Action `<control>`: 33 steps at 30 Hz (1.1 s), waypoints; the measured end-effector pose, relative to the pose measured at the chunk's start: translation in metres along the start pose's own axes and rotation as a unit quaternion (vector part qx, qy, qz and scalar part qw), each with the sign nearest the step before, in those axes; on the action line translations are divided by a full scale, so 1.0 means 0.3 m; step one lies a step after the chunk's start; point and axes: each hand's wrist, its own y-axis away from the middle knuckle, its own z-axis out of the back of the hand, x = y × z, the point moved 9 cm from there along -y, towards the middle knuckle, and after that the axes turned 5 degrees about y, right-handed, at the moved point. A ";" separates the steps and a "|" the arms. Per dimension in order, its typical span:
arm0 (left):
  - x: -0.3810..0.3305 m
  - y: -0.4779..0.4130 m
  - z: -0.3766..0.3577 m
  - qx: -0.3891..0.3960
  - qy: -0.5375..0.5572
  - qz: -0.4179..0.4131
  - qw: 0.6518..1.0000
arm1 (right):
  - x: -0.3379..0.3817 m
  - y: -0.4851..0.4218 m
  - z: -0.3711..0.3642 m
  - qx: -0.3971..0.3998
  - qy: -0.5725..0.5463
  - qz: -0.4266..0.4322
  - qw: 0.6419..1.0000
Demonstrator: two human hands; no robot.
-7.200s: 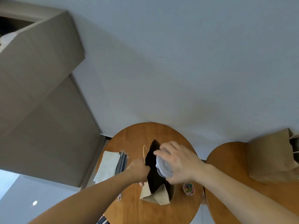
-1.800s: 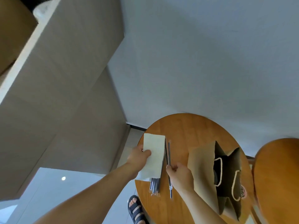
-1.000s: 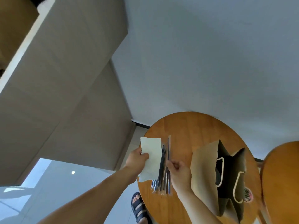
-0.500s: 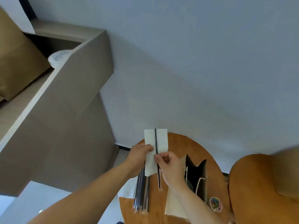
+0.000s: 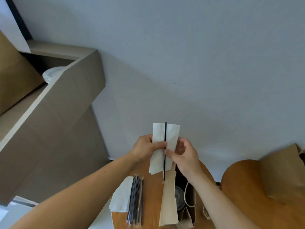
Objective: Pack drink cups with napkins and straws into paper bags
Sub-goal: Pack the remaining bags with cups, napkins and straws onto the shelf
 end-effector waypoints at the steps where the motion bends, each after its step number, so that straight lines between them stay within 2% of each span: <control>1: -0.014 -0.001 -0.027 0.017 -0.003 -0.002 1.000 | 0.003 -0.002 0.005 0.029 -0.024 -0.006 0.999; 4: -0.037 -0.004 -0.097 0.055 -0.012 -0.002 0.998 | 0.007 0.003 0.039 0.067 -0.036 -0.004 0.997; 12: -0.029 0.001 -0.190 0.080 0.012 0.000 0.997 | -0.031 0.041 0.128 0.055 -0.063 -0.008 0.996; 17: -0.013 -0.003 -0.222 0.077 -0.011 0.005 0.997 | -0.049 0.051 0.156 0.050 -0.038 -0.008 0.998; 20: -0.003 -0.016 -0.209 0.067 -0.020 -0.008 0.998 | -0.047 0.035 0.206 -0.003 -0.016 -0.012 1.000; 23: 0.072 -0.027 -0.150 0.029 -0.133 -0.004 0.991 | -0.069 -0.012 0.283 -0.102 0.033 -0.025 0.994; 25: 0.189 -0.017 -0.110 0.024 -0.219 0.046 0.974 | -0.104 -0.042 0.299 -0.145 0.065 -0.037 0.987; 27: 0.338 0.013 -0.102 0.073 -0.261 0.127 0.954 | -0.144 -0.059 0.272 -0.157 0.109 -0.044 0.981; 31: 0.582 0.090 -0.155 0.195 -0.286 0.267 0.899 | -0.246 -0.036 0.165 -0.118 0.173 -0.058 0.976; 33: 0.648 0.112 -0.206 0.231 -0.303 0.290 0.878 | -0.298 -0.004 0.127 -0.102 0.220 -0.076 0.967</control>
